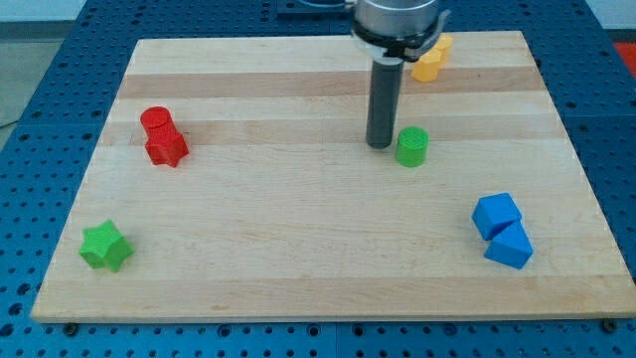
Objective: Push the green circle towards the green star
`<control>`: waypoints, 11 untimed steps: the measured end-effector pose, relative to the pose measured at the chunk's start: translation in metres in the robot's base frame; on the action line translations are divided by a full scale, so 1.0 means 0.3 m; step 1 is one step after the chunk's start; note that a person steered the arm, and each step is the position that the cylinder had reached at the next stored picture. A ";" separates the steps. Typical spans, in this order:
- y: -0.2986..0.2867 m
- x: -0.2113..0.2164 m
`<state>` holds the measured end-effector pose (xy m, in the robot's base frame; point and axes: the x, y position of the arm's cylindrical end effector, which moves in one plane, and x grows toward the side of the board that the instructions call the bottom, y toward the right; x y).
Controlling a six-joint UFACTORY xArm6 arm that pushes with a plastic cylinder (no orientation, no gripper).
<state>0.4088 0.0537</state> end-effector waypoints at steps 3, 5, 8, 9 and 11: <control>0.328 -0.010; -0.151 0.139; -0.300 0.191; -0.378 0.257; -0.423 0.251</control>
